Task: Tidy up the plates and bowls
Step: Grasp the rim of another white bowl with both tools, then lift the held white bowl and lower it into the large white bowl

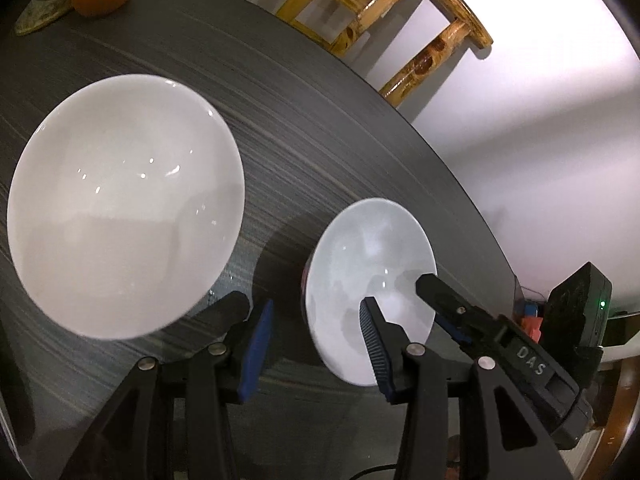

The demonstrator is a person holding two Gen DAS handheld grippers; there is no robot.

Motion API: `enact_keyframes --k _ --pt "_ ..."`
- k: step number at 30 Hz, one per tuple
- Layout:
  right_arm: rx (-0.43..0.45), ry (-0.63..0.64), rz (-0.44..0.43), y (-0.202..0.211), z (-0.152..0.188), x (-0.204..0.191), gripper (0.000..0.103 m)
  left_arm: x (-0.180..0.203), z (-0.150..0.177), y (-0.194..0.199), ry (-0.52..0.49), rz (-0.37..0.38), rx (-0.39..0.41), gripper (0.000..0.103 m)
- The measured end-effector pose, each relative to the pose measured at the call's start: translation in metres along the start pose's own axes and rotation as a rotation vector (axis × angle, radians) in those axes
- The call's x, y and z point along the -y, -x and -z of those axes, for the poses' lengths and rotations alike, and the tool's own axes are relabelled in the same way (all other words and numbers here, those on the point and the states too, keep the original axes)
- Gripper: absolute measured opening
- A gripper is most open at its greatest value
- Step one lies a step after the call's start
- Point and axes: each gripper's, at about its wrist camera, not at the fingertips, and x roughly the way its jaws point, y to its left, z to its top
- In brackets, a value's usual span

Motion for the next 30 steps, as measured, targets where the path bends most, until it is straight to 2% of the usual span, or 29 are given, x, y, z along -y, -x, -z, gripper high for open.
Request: enact_keyframes --k 3,4,5,6,7,8,9,12,14,21,24,30 --pt "-0.009 0.028 0.033 -0.009 -0.004 -0.004 0.036 -0.001 -0.002 -0.005 0.012 0.009 0.003 0.044" --pt "-0.021 0.03 0.03 -0.013 -0.004 -0.005 0.03 0.0 -0.003 -0.007 -0.001 0.004 -0.007 0.044" --pt "-0.028 0.032 0.023 -0.016 -0.005 -0.006 0.018 0.001 -0.003 -0.008 -0.013 -0.003 -0.008 0.037" --pt "-0.034 0.043 0.027 -0.019 -0.004 -0.007 0.011 0.002 -0.003 -0.011 -0.027 -0.003 -0.01 0.02" --pt "-0.035 0.057 0.028 -0.021 -0.004 -0.009 0.008 0.005 -0.003 -0.014 -0.048 -0.035 -0.022 0.017" --pt "-0.031 0.063 0.034 -0.022 -0.003 -0.011 0.008 0.008 -0.005 -0.016 -0.059 -0.043 -0.014 0.016" --pt "-0.025 0.067 0.037 -0.022 -0.002 -0.011 0.008 0.009 -0.005 -0.015 -0.077 -0.054 -0.01 0.01" --pt "-0.009 0.066 0.038 -0.018 0.002 -0.007 0.007 0.008 0.0 -0.012 -0.098 -0.044 -0.012 0.009" --pt "-0.003 0.046 0.01 -0.012 0.007 -0.002 0.007 0.013 0.007 -0.004 -0.141 -0.047 0.006 0.008" --pt "0.077 0.036 -0.041 0.036 0.038 -0.008 0.007 0.042 0.046 0.054 -0.334 -0.057 0.13 0.008" --pt "0.118 0.061 -0.062 0.065 0.058 -0.022 0.007 0.042 0.069 0.082 -0.401 -0.066 0.163 0.009" --pt "0.141 0.102 -0.093 0.098 0.116 -0.051 0.008 0.014 0.111 0.128 -0.432 -0.081 0.155 0.009"
